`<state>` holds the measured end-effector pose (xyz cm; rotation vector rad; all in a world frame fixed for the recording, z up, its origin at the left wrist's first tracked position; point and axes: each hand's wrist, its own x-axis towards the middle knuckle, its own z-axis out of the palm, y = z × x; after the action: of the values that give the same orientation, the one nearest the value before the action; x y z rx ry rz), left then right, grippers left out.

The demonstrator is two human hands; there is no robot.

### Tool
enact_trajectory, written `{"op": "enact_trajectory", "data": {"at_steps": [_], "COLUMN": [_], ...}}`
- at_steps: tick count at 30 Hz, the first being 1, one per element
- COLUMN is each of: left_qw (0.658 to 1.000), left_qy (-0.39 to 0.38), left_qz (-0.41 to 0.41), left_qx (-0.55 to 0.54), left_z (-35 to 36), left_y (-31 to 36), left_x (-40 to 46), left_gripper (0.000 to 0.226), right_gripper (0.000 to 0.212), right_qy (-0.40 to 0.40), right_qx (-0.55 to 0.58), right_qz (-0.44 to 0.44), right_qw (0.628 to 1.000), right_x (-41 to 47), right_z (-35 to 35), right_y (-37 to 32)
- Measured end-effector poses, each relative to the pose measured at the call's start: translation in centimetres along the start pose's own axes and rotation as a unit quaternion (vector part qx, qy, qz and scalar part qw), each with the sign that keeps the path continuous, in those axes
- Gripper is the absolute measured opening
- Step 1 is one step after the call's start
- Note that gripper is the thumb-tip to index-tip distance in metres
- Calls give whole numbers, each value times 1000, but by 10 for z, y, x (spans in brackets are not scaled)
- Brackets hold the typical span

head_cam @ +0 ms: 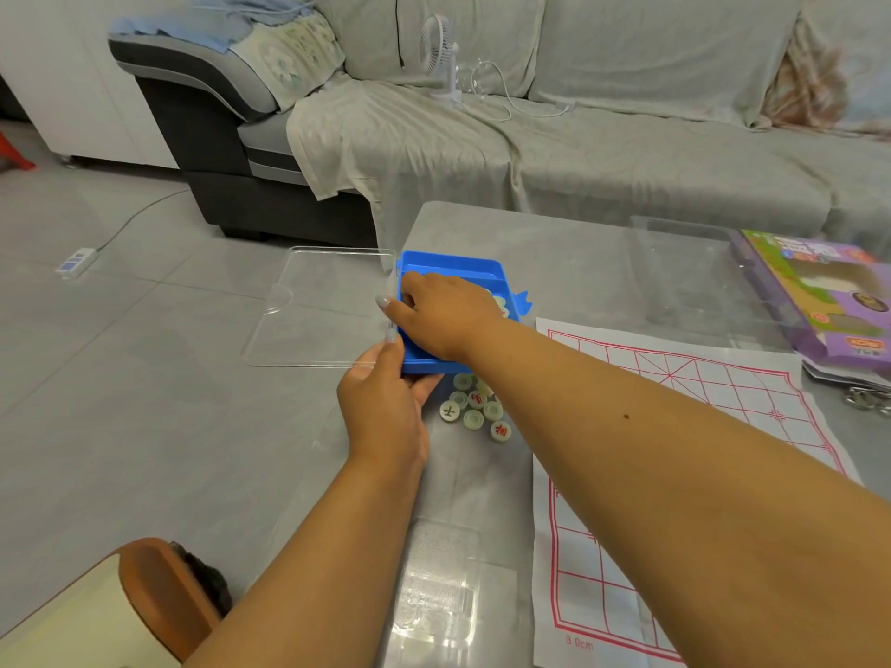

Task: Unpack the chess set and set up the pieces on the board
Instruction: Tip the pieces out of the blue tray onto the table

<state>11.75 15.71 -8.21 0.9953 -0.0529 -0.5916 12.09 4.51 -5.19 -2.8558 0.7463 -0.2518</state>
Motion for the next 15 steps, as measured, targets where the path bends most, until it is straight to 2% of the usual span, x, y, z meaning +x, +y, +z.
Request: {"op": "enact_trajectory", "data": {"at_steps": [5,10,15], "left_qw": [1000,1000,1000], "left_qy": [1,2,4], "left_qz": [0,1,-1], "left_qx": [3,-5,-6], "left_z": [0,-1,0], "left_y": [-1,-1,-2], "left_x": [0,2,4], "left_gripper": [23,22,20], "right_gripper": [46,40,46], "right_qy": [17,29,33], "right_qx": [18,10,4], "right_qz": [12,-11,-3], "right_qw": [1000,999,999], "right_x": [-1,-1,2], "right_z": [3,2,1], "right_y": [2,-1,2]}}
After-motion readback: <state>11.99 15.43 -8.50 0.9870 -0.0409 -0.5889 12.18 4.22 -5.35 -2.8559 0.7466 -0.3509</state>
